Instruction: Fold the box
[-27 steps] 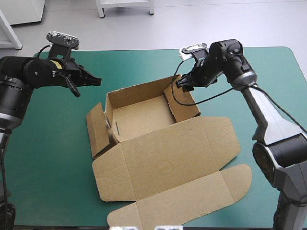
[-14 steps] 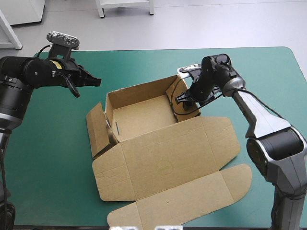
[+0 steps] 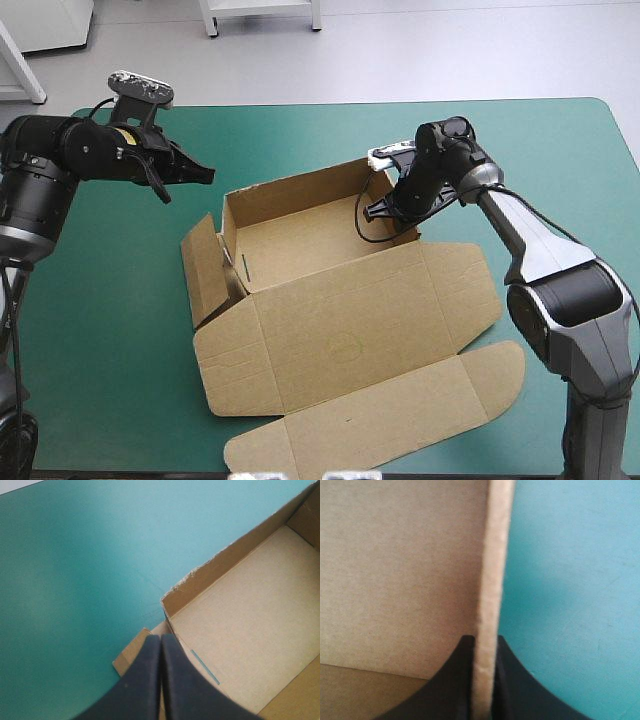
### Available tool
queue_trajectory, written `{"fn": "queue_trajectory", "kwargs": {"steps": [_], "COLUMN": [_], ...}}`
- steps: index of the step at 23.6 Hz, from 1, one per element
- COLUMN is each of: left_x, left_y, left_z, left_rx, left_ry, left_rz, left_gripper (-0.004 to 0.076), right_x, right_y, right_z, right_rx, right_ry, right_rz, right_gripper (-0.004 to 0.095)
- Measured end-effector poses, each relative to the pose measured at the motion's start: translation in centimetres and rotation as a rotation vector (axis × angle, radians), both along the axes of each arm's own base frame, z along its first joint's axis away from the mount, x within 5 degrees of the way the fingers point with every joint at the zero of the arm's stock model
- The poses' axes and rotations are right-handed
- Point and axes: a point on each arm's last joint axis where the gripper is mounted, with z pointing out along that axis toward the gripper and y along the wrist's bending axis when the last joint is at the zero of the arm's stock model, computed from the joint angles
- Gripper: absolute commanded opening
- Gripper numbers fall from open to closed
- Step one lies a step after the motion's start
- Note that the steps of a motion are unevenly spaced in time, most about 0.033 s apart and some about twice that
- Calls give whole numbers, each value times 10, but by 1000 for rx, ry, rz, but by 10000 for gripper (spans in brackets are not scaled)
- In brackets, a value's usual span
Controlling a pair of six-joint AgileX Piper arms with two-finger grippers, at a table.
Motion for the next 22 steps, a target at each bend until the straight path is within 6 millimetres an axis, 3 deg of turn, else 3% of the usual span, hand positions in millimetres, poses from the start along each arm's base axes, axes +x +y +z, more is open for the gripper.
{"fn": "queue_trajectory", "kwargs": {"steps": [6,8,11,13,16,22], "left_x": [3,8,23,31,43,72], "left_y": [12,29,60,71,84,91], "left_z": [-1,-3,-13,-19,-31,-66], "left_rx": [-7,-24,-148,-201,-256,-326], "left_ry": [4,15,50,59,76,154], "left_rz": [40,84,114,114,107,83], "left_gripper": [-8,-8,-8,-8,-8,-8], "right_x": [5,10,14,12,1,-33], "right_y": [-8,-19,-58,-77,-96,-113], "right_z": [12,33,77,95,120,173], "right_rx": [-41,-18,52,85,141,308], "right_ry": [-58,-118,-226,-265,-313,-428], "right_rz": [-2,-32,-124,-162,-189,-153], "right_gripper": [-4,-4,-4,-4,-4,-4]}}
